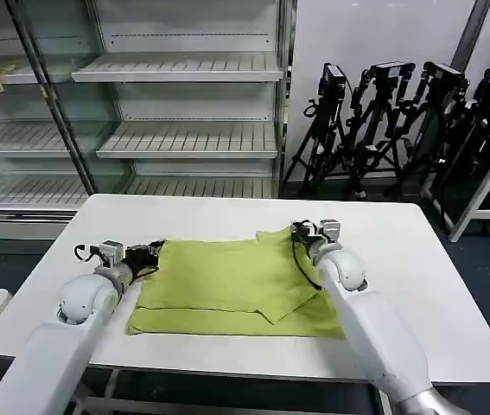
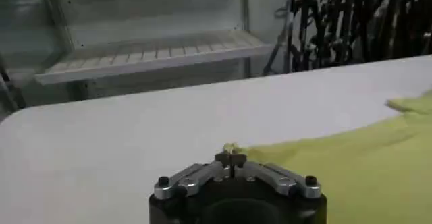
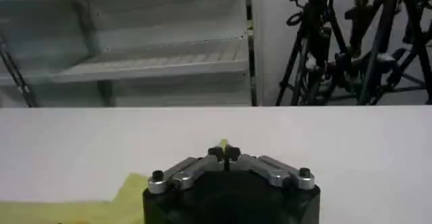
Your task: Fold and organize the clothes.
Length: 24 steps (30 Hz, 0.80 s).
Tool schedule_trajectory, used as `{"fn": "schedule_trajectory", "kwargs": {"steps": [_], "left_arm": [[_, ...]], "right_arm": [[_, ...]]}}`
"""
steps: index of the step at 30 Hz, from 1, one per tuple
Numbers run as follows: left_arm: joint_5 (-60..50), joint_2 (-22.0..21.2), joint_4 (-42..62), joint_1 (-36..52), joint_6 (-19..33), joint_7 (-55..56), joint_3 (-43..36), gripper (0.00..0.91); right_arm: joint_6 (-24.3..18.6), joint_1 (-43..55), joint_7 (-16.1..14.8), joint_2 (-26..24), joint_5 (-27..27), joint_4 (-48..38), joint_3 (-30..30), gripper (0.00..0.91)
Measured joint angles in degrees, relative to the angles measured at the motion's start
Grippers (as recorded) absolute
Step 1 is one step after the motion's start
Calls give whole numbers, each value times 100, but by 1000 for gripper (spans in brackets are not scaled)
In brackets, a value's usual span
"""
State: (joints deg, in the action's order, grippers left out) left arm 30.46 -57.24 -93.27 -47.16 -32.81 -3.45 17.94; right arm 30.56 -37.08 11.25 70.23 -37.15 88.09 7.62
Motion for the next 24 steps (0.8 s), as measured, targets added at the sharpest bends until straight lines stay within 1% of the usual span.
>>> {"fn": "schedule_trajectory", "kwargs": {"steps": [3, 7, 15, 24], "left_arm": [[57, 55, -316, -274, 10, 22, 185, 10], [85, 138, -713, -690, 39, 33, 450, 10], [136, 277, -1161, -1406, 147, 17, 886, 10], [126, 312, -1536, -1898, 199, 14, 1070, 10]], "right_arm": [[72, -293, 71, -136, -33, 437, 72, 0], [124, -689, 78, -307, -74, 942, 200, 0], [188, -1343, 94, -557, -151, 1604, 433, 0], [224, -1942, 145, -686, -141, 2181, 648, 0]]}}
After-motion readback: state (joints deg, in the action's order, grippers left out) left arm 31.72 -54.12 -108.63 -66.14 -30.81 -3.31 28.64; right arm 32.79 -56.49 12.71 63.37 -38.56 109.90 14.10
